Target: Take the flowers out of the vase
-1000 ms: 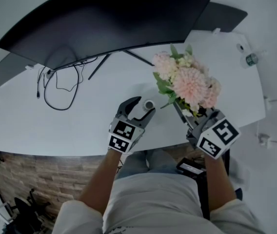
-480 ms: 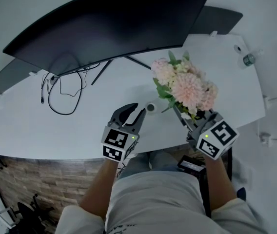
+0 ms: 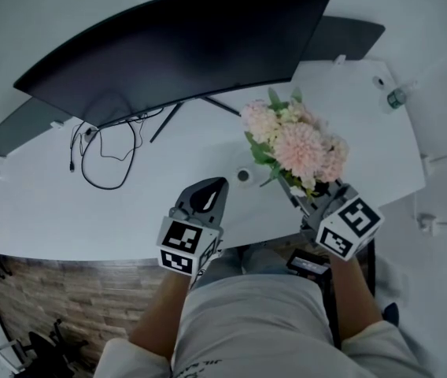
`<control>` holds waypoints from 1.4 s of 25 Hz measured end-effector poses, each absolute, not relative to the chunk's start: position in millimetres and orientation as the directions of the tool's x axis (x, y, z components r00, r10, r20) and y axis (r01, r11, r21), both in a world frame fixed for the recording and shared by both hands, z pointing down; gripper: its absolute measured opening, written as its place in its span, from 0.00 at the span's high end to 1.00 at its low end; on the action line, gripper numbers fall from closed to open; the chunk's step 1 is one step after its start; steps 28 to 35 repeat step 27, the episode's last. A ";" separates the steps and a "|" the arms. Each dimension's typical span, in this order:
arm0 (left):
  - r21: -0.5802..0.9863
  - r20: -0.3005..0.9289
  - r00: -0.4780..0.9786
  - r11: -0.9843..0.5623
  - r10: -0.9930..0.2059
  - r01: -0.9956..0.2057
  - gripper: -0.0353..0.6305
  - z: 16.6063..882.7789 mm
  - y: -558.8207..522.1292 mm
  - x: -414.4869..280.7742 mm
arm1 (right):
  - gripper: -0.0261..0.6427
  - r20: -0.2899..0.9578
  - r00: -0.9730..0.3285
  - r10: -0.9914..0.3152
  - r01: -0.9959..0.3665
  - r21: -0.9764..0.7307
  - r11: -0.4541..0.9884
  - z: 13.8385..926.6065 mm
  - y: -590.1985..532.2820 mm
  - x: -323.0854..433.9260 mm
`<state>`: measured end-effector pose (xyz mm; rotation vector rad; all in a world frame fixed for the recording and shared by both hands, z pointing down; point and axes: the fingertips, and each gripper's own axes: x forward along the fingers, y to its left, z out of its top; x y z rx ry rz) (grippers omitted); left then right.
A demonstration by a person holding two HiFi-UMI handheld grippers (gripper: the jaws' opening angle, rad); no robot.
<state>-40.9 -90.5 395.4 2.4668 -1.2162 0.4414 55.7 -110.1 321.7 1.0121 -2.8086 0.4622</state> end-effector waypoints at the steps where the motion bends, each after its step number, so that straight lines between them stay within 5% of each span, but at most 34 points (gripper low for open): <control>1: 0.181 0.429 0.581 -0.564 -0.692 -0.805 0.94 394.1 -87.8 -40.8 | 0.87 0.217 -0.767 -0.603 -0.641 -0.241 0.729 320.9 -109.8 56.0; 35: 0.218 0.413 0.607 -0.573 -0.679 -0.790 0.94 375.9 -54.4 -39.6 | 0.88 0.208 -0.742 -0.637 -0.670 -0.267 0.693 309.1 -99.6 62.6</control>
